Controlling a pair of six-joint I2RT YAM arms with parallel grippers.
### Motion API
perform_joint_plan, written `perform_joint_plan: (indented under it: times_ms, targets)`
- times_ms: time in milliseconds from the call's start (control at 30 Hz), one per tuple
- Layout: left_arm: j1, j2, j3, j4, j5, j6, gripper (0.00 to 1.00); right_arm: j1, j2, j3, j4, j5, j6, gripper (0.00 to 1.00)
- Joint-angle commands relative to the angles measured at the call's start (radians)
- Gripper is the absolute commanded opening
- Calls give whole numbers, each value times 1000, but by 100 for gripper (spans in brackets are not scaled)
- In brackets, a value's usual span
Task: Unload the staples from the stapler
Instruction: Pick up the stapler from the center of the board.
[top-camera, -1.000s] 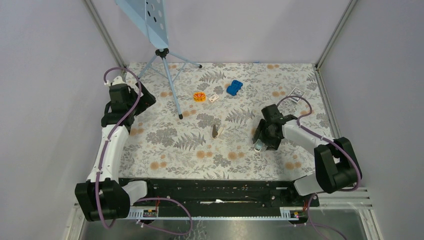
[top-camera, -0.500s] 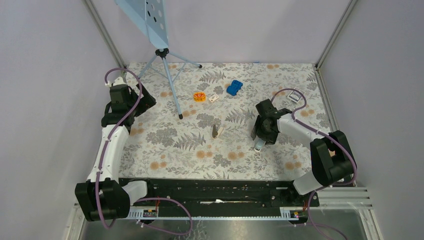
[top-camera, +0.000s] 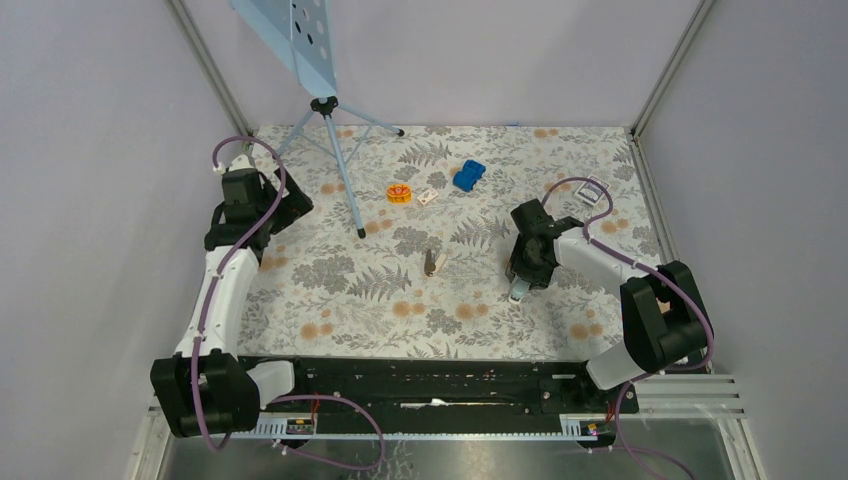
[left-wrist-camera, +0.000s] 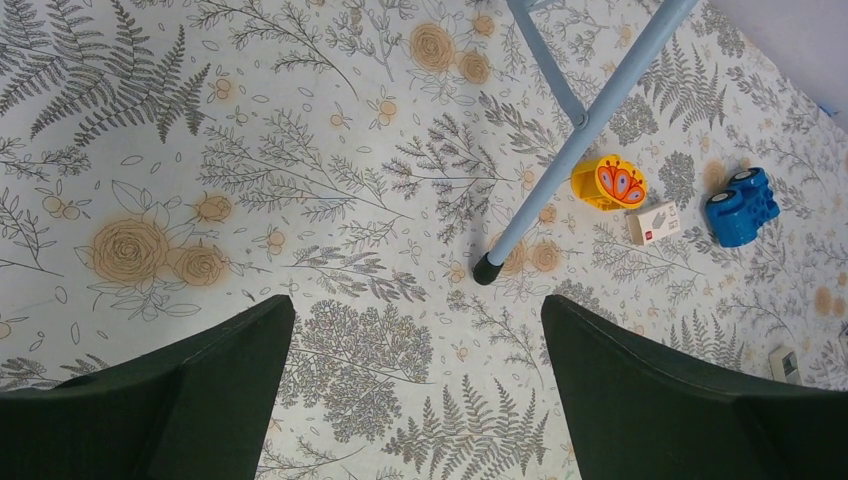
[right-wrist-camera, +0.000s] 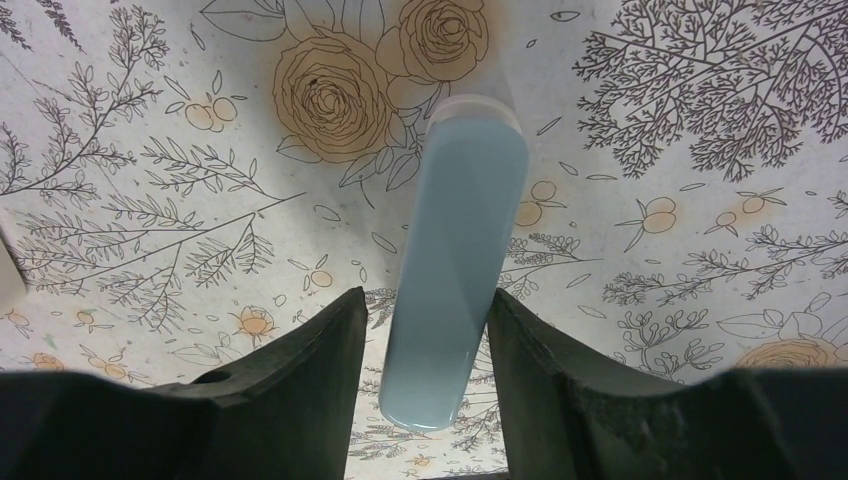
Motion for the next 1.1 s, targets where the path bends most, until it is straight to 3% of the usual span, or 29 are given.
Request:
perform_joint_plan:
  times_ms: [0, 167, 467, 600, 633, 800, 967, 1067]
  targets:
    - [5, 9, 11, 19, -13, 9, 99, 11, 9, 24, -5, 10, 12, 54]
    - [5, 14, 13, 23, -10, 8, 99, 12, 2, 26, -3, 20, 11, 48]
    - [4, 20, -26, 84, 52, -23, 99, 12, -17, 12, 40, 8, -10, 22]
    - [-3, 12, -39, 114, 73, -29, 99, 12, -19, 18, 34, 19, -30, 0]
    - [-18, 19, -35, 112, 68, -16, 99, 11, -25, 21, 35, 20, -37, 0]
    - [-189, 138, 71, -5, -8, 61, 98, 10, -94, -8, 146, -75, -112, 0]
    - [-419, 157, 77, 42, -61, 2, 98, 9, -167, -39, 238, -117, -135, 0]
    - [-499, 162, 41, 137, -5, -89, 98, 8, -192, -36, 242, -115, -140, 0]
